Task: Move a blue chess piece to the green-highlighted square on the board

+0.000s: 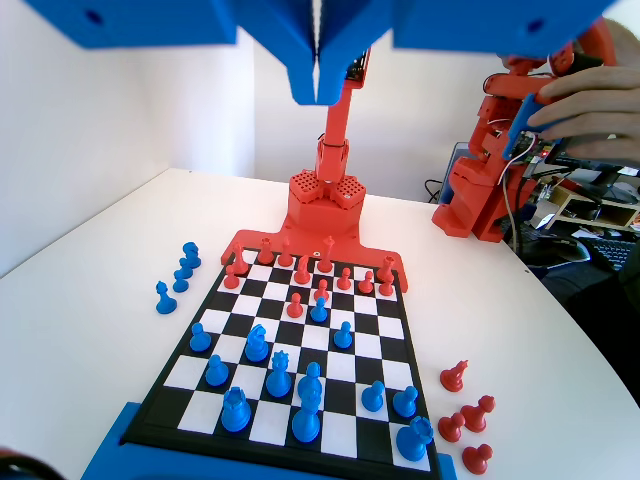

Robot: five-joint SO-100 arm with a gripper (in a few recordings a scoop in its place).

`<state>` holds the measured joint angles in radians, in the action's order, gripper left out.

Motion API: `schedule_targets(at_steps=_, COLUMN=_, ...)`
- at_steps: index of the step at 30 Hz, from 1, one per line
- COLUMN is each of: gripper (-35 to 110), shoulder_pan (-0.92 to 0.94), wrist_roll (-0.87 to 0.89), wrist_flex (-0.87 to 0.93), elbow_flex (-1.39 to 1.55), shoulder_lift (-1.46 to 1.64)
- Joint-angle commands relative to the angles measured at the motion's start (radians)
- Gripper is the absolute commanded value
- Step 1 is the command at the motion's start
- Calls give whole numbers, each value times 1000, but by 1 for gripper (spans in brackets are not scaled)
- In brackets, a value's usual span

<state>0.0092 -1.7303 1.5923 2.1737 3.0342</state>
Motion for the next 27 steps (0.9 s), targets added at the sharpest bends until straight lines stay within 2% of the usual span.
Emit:
schedule_targets(at_steps=1, gripper=1, shoulder_pan=15, wrist_roll=-6, wrist_flex=-18, elbow_flex=8, shoulder_lift=20)
schedule_targets(at_steps=27, gripper=1, shoulder_pan=23, wrist_roll=-11, wrist_flex=-18, elbow_flex=6, shoulder_lift=20)
